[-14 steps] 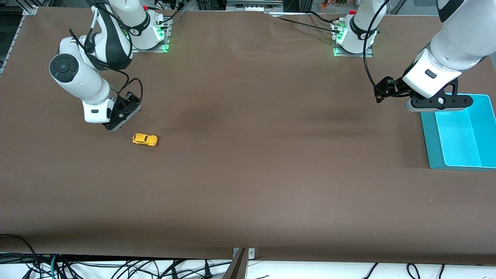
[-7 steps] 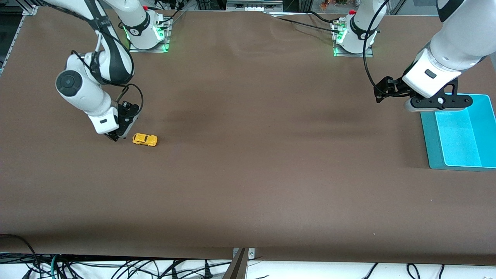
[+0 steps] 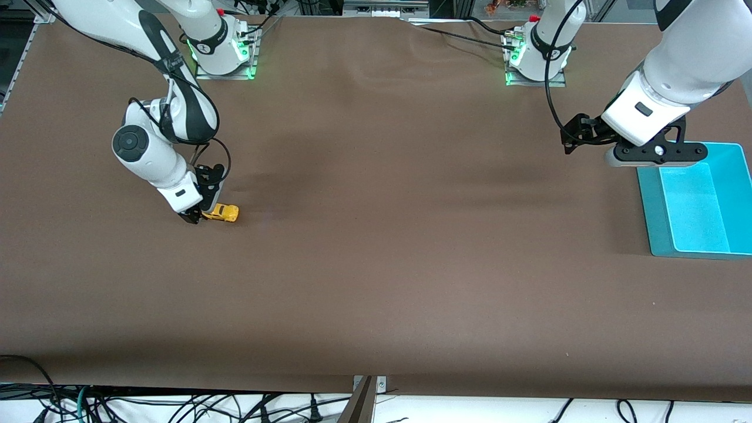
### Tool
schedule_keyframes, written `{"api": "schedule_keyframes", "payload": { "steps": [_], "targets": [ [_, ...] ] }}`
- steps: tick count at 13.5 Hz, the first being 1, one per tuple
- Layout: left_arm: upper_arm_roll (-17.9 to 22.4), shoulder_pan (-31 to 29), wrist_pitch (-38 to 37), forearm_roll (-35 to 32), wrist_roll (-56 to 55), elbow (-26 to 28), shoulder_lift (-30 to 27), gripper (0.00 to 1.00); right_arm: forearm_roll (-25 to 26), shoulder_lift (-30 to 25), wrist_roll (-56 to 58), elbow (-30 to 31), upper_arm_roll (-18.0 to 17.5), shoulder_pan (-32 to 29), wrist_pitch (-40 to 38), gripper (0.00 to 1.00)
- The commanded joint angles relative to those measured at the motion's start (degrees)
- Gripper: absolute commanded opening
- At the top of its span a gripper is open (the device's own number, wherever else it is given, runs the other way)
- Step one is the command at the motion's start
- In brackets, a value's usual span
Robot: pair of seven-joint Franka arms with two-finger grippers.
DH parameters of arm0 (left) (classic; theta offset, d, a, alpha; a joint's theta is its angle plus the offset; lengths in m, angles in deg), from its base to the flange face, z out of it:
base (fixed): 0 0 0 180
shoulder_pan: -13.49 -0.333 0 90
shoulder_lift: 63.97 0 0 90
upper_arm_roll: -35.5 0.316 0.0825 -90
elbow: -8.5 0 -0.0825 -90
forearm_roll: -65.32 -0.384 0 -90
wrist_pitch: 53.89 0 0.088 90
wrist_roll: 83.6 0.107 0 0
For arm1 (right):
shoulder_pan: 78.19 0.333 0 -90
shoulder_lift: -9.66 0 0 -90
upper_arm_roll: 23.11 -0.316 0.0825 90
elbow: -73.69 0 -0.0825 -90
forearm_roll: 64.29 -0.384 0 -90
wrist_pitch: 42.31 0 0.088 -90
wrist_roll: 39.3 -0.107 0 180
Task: Wind and store yellow beetle car
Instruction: 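Move the right gripper over the yellow beetle car and lower it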
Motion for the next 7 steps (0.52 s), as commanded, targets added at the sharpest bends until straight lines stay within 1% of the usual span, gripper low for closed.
{"api": "schedule_keyframes", "payload": {
  "steps": [1, 3, 5, 7],
  "targets": [
    [-0.1, -0.4, -1.6, 0.0, 0.1, -1.6, 0.3, 1.00, -0.2, 0.8, 2.7, 0.2, -1.5, -1.5, 2.1, 0.98],
    [-0.1, -0.5, -1.7, 0.1, 0.1, -1.5, 0.4, 1.00, -0.1, 1.6, 3.4, 0.2, -1.5, -1.8, 3.3, 0.96],
    [-0.1, -0.6, -1.6, 0.1, 0.2, -1.6, 0.4, 1.00, -0.1, 2.2, 3.4, 0.2, -1.5, -1.9, 3.8, 0.90],
    [-0.1, -0.6, -1.6, 0.1, 0.2, -1.6, 0.4, 1.00, -0.1, 2.8, 3.4, 0.1, -1.5, -1.8, 5.0, 0.74]
  ]
}}
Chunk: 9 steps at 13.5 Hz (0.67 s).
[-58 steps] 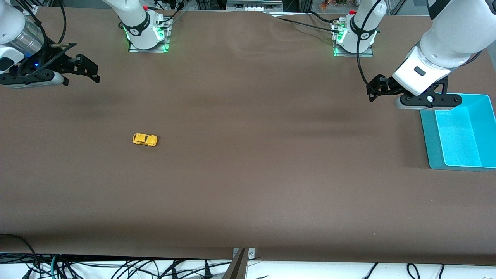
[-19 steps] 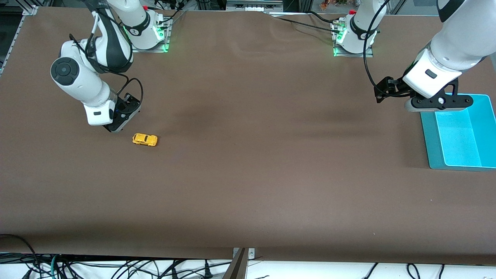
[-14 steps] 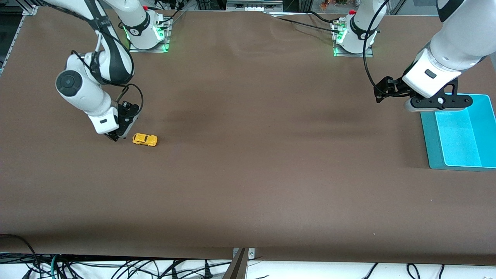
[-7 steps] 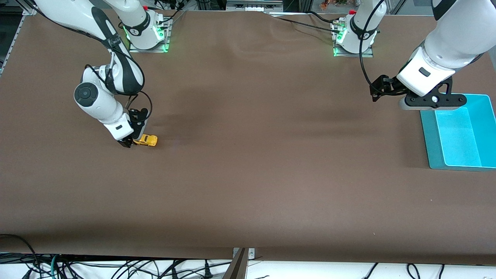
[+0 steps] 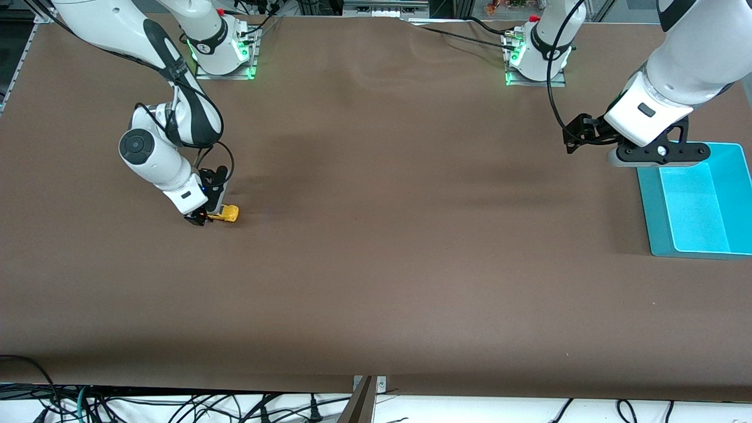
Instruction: Wind and store yellow beetle car
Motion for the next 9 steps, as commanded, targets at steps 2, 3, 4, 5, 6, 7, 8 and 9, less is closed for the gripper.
{"api": "schedule_keyframes", "payload": {
  "steps": [2, 3, 4, 5, 6, 7, 8, 9],
  "targets": [
    [-0.2, -0.4, -1.3, 0.1, 0.2, -1.6, 0.4, 1.00, -0.1, 0.5, 1.1, 0.1, -1.5, -1.2, 1.7, 0.55],
    [-0.2, -0.4, -1.3, 0.1, 0.2, -1.6, 0.4, 1.00, -0.1, 0.2, 1.1, 0.0, -2.0, -1.2, 1.6, 0.50],
    [-0.2, -0.4, -1.3, 0.1, 0.2, -1.6, 0.4, 1.00, -0.2, 0.0, 1.1, 0.0, -2.1, -1.2, 1.5, 0.45],
    [-0.2, -0.4, -1.2, 0.1, 0.1, -1.6, 0.5, 1.00, -0.2, -0.4, 1.7, 0.0, -2.7, -1.2, 1.2, 0.39],
    [-0.1, -0.4, -1.1, 0.1, 0.2, -1.6, 0.5, 1.00, -0.2, -1.2, 3.1, 0.0, -3.2, -1.2, 0.5, 0.38],
    [0.0, -0.4, -1.1, 0.1, 0.2, -2.0, 0.6, 1.00, -0.2, -2.2, 4.5, 0.0, -3.3, -1.2, -1.1, 0.38],
    [0.0, -0.3, -1.1, 0.1, 0.1, -3.0, 0.9, 1.00, -0.2, -3.2, 5.4, 0.0, -4.0, -1.2, -3.0, 0.38],
    [0.0, -0.3, -1.1, 0.1, 0.1, -3.1, 0.9, 1.00, -0.2, -4.2, 6.4, 0.0, -4.5, -1.3, -4.2, 0.38]
  ]
}}
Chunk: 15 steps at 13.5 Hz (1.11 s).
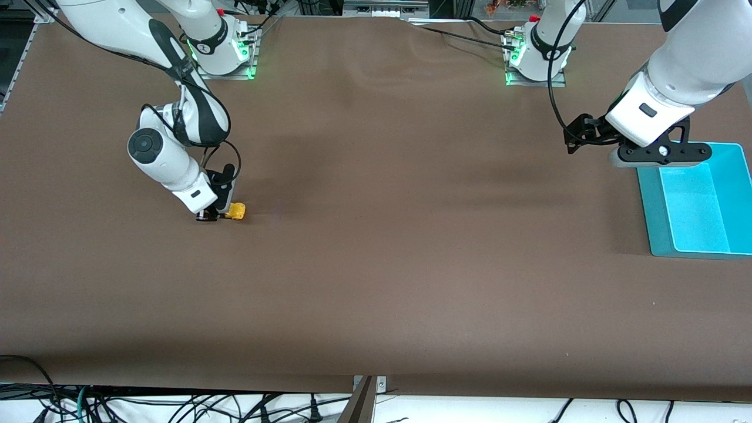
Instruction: Wind and store yellow beetle car
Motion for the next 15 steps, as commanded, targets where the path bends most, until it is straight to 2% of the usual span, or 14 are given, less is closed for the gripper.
{"api": "schedule_keyframes", "payload": {
  "steps": [1, 15],
  "targets": [
    [-0.1, -0.3, -1.1, 0.1, 0.2, -2.6, 0.9, 1.00, -0.2, -3.7, 3.7, 0.4, -1.7, -1.2, -4.0, 0.38],
    [0.2, -0.9, -0.9, 0.5, 0.5, -3.2, 2.3, 1.00, -0.3, 2.0, 9.6, 0.6, -1.7, -3.2, 0.9, 0.38]
  ]
}}
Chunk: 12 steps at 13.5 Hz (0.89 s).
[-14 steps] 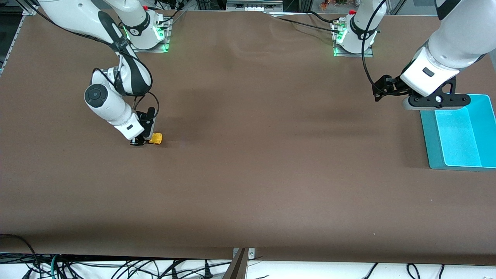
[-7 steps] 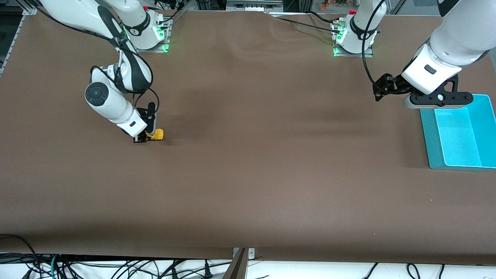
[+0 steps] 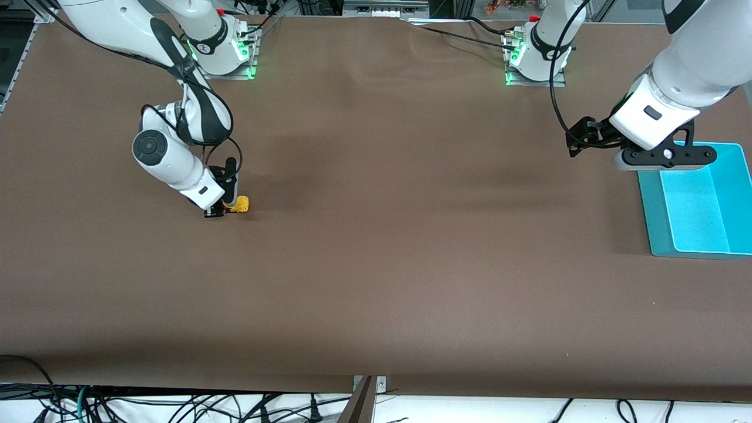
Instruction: Wind and store yellow beetle car
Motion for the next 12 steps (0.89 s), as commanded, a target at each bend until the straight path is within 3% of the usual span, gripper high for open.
{"api": "schedule_keyframes", "payload": {
  "steps": [1, 5, 10, 12],
  "targets": [
    [0.0, -0.7, -0.9, 0.9, 0.5, -2.1, 1.2, 1.00, -0.3, 1.1, 4.9, 0.3, -0.8, -3.3, 2.3, 0.38],
    [-0.3, -0.6, -0.8, 0.8, 0.4, -2.1, 1.2, 1.00, -0.6, 1.2, 10.7, 0.5, -0.5, -7.6, 2.2, 0.38],
    [-0.3, -0.7, -0.8, 0.8, 0.5, -2.1, 1.2, 1.00, -0.6, 1.9, 22.6, 0.2, -0.2, -18.1, 2.0, 0.38],
    [-0.4, -0.6, -0.8, 0.4, 0.4, -2.1, 1.2, 1.00, -0.6, 1.9, 23.4, 0.1, -0.2, -19.0, 2.0, 0.39]
  ]
}}
